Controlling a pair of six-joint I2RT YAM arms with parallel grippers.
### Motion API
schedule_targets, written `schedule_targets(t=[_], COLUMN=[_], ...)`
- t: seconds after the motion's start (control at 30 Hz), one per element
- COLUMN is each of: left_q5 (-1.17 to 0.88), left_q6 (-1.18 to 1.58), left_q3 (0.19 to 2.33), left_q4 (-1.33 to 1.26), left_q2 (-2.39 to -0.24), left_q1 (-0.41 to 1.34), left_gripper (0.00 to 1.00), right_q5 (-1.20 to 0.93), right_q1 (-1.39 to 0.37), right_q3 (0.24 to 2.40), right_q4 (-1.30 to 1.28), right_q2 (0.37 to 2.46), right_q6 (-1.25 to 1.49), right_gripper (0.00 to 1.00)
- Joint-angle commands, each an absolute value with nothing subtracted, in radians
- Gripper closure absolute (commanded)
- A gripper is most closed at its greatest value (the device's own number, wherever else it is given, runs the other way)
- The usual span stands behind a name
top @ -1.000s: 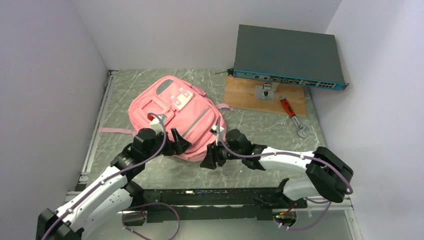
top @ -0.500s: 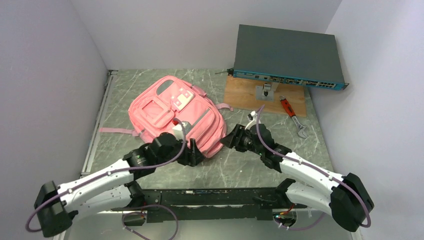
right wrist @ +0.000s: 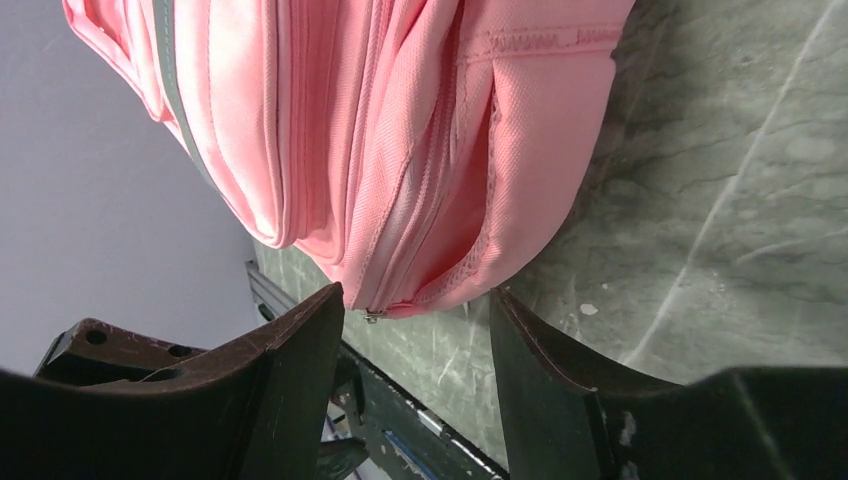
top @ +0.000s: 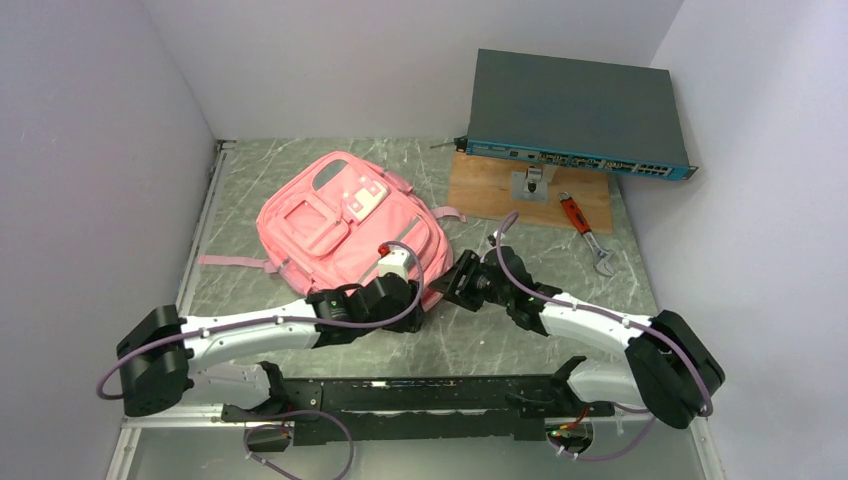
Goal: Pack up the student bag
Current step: Zip the student bag at the center of the board.
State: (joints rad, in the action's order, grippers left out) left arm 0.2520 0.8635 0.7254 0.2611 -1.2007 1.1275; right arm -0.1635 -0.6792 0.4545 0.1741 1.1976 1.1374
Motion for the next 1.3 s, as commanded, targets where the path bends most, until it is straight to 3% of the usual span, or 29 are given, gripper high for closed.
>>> schedule_targets(t=[0.0, 0.17, 0.43, 0.67, 0.83, 1.0, 1.07, 1.27], left_q5=[0.347, 0.389, 0.442, 0.475, 0.501, 0.449, 0.424, 0.356], left_q6=[0.896, 0.916, 0.899, 0.871, 0.828, 0.777, 0.765, 0.719], left_q3=[0.777, 0.809, 0.84, 0.885, 0.898, 0.851, 0.83, 0.791], left_q4=[0.259, 0.302, 0.313, 0.314, 0.337, 0.287, 0.278, 0.251], left_q2=[-1.267, -1.338, -1.416, -1.49, -1.487, -1.405, -1.371, -1.295], left_q1=[1.135, 1.136, 1.126, 1.105, 1.102, 1.101, 1.101, 1.101], left_gripper=[0.52, 0.56, 0.54, 0.61, 0.78, 0.96, 1.0, 1.0], right_q5=[-0.19, -0.13, -0.095, -0.07, -0.049, -0.038, -0.035, -0.028], right_q1=[-0.707, -0.725, -0.736, -0.761, -0.787, -0.795, -0.795, -0.796], right_q3=[0.495, 0.508, 0.516, 0.535, 0.54, 0.527, 0.526, 0.556], right_q4=[0.259, 0.217, 0.192, 0.183, 0.196, 0.212, 0.217, 0.236], right_q2=[1.224, 1.205, 1.191, 1.213, 1.244, 1.268, 1.287, 1.312], right_q6=[1.201, 1.195, 1.193, 1.19, 1.184, 1.22, 1.242, 1.259], right_gripper=[0.42, 0.42, 0.42, 0.42, 0.41, 0.32, 0.32, 0.35])
